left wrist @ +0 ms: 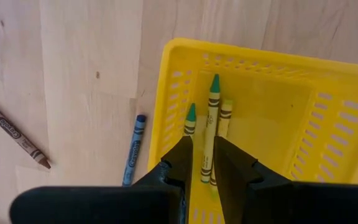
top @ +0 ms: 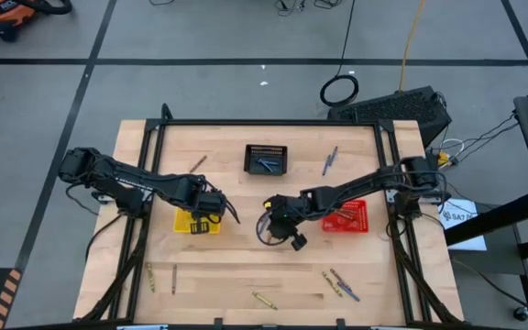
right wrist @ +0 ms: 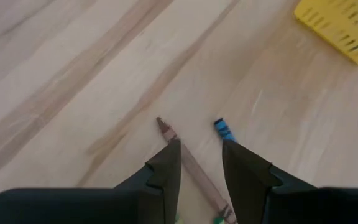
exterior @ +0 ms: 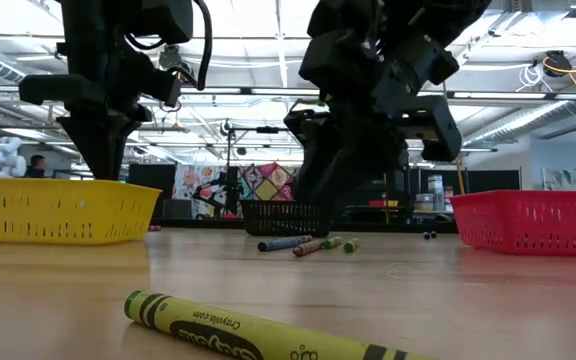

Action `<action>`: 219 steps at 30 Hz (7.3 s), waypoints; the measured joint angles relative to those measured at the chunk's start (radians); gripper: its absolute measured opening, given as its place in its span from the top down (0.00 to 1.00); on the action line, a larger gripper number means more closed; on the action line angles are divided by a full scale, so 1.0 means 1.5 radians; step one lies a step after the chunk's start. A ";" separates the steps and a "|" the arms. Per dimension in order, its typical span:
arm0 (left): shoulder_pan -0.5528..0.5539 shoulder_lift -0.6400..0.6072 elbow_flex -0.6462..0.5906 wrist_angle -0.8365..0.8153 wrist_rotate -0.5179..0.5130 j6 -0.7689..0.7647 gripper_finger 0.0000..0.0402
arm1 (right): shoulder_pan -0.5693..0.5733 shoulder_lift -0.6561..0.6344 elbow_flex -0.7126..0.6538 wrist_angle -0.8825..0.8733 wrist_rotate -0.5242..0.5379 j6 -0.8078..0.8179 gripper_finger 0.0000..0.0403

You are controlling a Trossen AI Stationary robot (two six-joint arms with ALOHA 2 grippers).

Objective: Sort crayons
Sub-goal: Put the brown crayon into the red bin, then put the blue crayon into the black bin

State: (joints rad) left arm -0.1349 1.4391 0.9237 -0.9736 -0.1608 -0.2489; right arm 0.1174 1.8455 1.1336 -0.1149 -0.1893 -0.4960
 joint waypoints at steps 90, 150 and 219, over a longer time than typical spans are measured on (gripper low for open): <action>0.000 0.000 0.000 0.016 0.000 0.000 0.86 | -0.034 0.017 0.118 -0.161 -0.022 0.041 0.99; -0.001 0.000 0.000 0.088 0.007 0.000 0.86 | -0.029 -0.492 -0.279 -0.448 0.128 0.625 0.83; -0.001 0.000 0.000 0.087 0.008 -0.004 0.86 | 0.547 -0.198 -0.080 -0.283 0.140 1.543 0.75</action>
State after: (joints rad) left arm -0.1360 1.4391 0.9241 -0.8436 -0.1493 -0.2550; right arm 0.9381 1.5485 1.0129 -0.5393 0.0206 1.8182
